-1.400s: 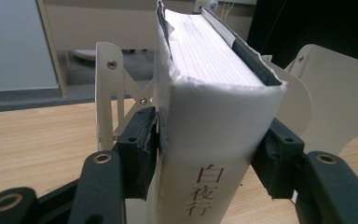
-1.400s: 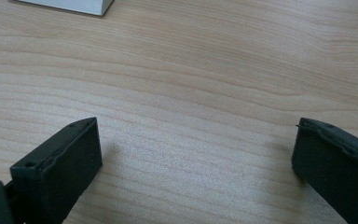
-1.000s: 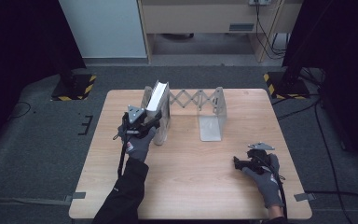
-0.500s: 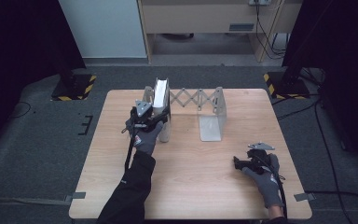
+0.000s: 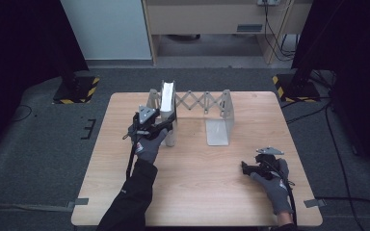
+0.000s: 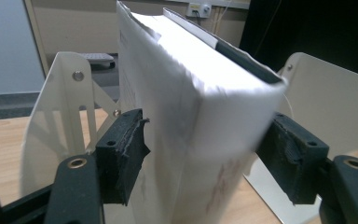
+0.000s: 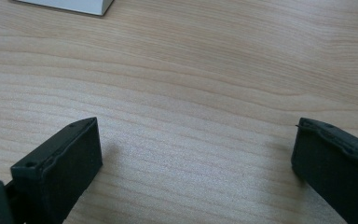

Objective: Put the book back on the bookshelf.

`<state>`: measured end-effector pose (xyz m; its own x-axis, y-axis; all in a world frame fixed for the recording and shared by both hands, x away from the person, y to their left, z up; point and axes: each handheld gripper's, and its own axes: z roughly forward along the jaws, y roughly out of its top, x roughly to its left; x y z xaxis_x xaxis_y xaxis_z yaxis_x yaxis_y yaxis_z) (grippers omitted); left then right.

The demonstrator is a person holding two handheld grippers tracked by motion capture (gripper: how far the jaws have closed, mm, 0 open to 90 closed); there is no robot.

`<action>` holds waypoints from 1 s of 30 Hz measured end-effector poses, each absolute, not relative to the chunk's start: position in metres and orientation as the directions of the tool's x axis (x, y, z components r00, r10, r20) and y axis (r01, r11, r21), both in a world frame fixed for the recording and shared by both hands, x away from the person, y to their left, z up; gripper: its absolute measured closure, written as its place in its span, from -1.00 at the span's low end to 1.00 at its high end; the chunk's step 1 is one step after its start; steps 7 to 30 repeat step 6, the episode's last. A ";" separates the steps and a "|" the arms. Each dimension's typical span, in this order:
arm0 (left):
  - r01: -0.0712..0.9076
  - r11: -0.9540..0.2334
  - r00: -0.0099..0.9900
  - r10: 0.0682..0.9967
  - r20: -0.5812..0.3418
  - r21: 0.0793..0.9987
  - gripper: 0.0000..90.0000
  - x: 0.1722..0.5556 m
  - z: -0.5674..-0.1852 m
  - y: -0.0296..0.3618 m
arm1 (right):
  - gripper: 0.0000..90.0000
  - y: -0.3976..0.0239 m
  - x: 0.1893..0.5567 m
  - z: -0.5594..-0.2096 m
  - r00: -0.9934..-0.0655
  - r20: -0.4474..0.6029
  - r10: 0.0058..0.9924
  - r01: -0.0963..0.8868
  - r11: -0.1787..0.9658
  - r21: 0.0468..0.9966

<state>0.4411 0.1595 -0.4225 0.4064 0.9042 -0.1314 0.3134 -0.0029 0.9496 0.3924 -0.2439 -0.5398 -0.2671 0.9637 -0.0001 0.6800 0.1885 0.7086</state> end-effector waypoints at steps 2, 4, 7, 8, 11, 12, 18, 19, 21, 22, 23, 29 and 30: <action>0.324 -0.019 0.419 0.899 -0.125 0.946 -0.32 0.426 -0.426 0.170 | -0.92 -0.244 0.392 -0.540 -0.263 -0.003 0.965 0.677 0.187 0.712; 0.340 -0.045 0.426 0.898 -0.112 0.940 -0.33 0.416 -0.431 0.178 | -0.86 -0.245 0.392 -0.539 -0.261 0.000 0.965 0.676 0.182 0.714; 0.356 -0.054 0.434 0.894 -0.114 0.933 -0.34 0.411 -0.436 0.183 | -0.83 -0.246 0.392 -0.539 -0.261 -0.003 0.965 0.672 0.184 0.718; 0.356 -0.054 0.434 0.894 -0.114 0.933 -0.34 0.411 -0.436 0.183 | -0.83 -0.246 0.392 -0.539 -0.261 -0.003 0.965 0.672 0.184 0.718; 0.356 -0.054 0.434 0.894 -0.114 0.933 -0.34 0.411 -0.436 0.183 | -0.83 -0.246 0.392 -0.539 -0.261 -0.003 0.965 0.672 0.184 0.718; 0.356 -0.054 0.434 0.894 -0.114 0.933 -0.34 0.411 -0.436 0.183 | -0.83 -0.246 0.392 -0.539 -0.261 -0.003 0.965 0.672 0.184 0.718; 0.356 -0.054 0.434 0.894 -0.114 0.933 -0.34 0.411 -0.436 0.183 | -0.83 -0.246 0.392 -0.539 -0.261 -0.003 0.965 0.672 0.184 0.718; 0.356 -0.054 0.434 0.894 -0.114 0.933 -0.34 0.411 -0.436 0.183 | -0.83 -0.246 0.392 -0.539 -0.261 -0.003 0.965 0.672 0.184 0.718; 0.356 -0.054 0.434 0.894 -0.114 0.933 -0.34 0.411 -0.436 0.183 | -0.83 -0.246 0.392 -0.539 -0.261 -0.003 0.965 0.672 0.184 0.718; 0.356 -0.054 0.434 0.894 -0.114 0.933 -0.34 0.411 -0.436 0.183 | -0.83 -0.246 0.392 -0.539 -0.261 -0.003 0.965 0.672 0.184 0.718; 0.356 -0.054 0.434 0.894 -0.114 0.933 -0.34 0.411 -0.436 0.183 | -0.83 -0.246 0.392 -0.539 -0.261 -0.003 0.965 0.672 0.184 0.718; 0.356 -0.054 0.434 0.894 -0.114 0.933 -0.34 0.411 -0.436 0.183 | -0.83 -0.246 0.392 -0.539 -0.261 -0.003 0.965 0.672 0.184 0.718; 0.356 -0.054 0.434 0.894 -0.114 0.933 -0.34 0.411 -0.436 0.183 | -0.83 -0.246 0.392 -0.539 -0.261 -0.003 0.965 0.672 0.184 0.718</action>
